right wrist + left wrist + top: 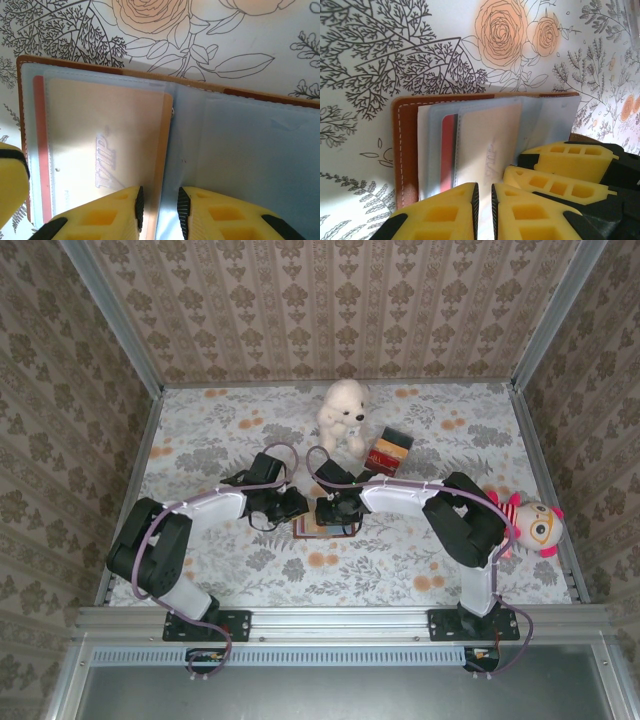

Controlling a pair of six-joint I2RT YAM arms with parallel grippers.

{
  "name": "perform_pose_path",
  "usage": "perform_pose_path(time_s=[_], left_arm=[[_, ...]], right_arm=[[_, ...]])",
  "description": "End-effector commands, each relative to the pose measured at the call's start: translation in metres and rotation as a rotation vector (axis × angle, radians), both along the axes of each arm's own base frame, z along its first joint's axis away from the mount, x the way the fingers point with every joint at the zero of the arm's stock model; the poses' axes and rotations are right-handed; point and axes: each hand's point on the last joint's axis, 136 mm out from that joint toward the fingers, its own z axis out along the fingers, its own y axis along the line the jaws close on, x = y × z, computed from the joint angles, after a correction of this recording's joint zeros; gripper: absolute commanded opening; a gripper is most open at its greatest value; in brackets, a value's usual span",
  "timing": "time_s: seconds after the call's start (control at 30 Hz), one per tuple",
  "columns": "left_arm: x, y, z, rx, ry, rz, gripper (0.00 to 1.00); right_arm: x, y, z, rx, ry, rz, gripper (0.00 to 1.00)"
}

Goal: Take the credit cards out of the card holder

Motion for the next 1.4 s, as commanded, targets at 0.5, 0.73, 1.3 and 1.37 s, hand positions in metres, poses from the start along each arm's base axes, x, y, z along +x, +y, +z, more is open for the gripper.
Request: perform_pose_path(time_s=[0.5,0.73,1.3,1.37], left_arm=[[-0.008,0.002,-0.026,0.036,0.076,0.004,0.23],[-0.007,-0.001,-0.026,0.020,0.080,-0.004,0.19],[-0.006,-0.019,0.002,-0.068,0.003,-0.091,0.13],[-0.005,-0.020,0.004,-0.070,-0.003,-0.093,0.13]], right_arm=[[-0.029,-0.047,-0.057,-0.209,0.131,-0.014,0.29],[-0.029,-0.044,-0.055,-0.191,0.133,-0.008,0.28],[-0.019,-0.025,-0.023,-0.095,0.086,0.018,0.29],[-0.014,-0.018,-0.008,-0.046,0.064,0.023,0.30]])
